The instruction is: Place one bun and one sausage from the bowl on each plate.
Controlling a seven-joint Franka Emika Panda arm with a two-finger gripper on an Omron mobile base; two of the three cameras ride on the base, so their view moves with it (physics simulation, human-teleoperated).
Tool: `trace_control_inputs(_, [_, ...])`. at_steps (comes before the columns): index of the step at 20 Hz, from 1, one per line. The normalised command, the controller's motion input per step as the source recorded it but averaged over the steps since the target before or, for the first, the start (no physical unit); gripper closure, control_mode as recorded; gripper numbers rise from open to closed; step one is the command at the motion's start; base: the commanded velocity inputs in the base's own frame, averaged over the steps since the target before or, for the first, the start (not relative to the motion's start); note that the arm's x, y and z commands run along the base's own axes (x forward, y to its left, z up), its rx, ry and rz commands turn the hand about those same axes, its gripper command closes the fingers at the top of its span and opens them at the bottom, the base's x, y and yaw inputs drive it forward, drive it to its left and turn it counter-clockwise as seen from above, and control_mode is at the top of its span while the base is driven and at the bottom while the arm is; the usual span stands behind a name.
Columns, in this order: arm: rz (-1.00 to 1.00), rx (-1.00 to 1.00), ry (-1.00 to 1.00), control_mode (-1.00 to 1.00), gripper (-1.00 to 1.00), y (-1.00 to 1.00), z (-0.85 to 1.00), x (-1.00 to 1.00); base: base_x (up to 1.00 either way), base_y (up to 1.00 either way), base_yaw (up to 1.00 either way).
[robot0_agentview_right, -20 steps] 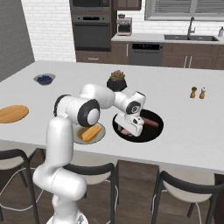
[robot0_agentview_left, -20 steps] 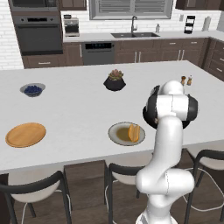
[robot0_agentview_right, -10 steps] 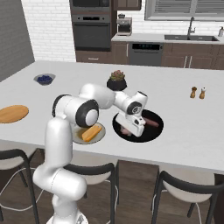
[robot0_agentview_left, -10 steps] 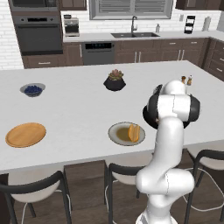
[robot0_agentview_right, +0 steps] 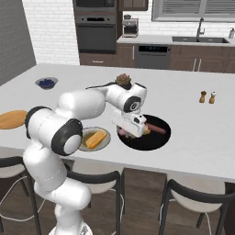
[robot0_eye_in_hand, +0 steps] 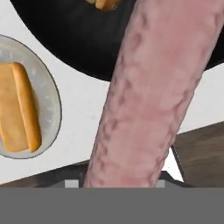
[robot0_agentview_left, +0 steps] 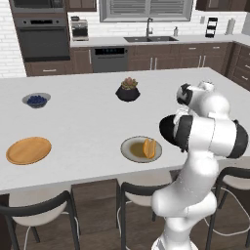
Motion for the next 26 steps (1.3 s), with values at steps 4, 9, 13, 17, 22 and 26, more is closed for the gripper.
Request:
trace_control_inputs(4, [0.3,-0.09,-0.09,-1.0,1.0,1.0,0.94,-0.64,0.0,0.0,0.0])
trace_control_inputs(9, [0.3,-0.05,-0.02,-1.0,1.0,1.0,0.51,-0.25,0.0,0.0,0.0])
trace_control_inputs(13, [0.28,0.0,0.0,-1.0,1.0,0.99,0.1,0.0,0.0,0.0,0.0])
trace_control_inputs(17, [0.21,0.0,0.0,-1.0,1.0,0.78,-0.27,0.0,0.0,0.0,0.0])
trace_control_inputs(22, [0.1,0.0,0.0,-1.0,1.0,0.63,-0.45,0.05,0.0,0.0,0.0])
trace_control_inputs(26, [-0.08,0.0,0.0,-1.0,1.0,0.22,-0.41,0.41,0.0,0.0,0.0])
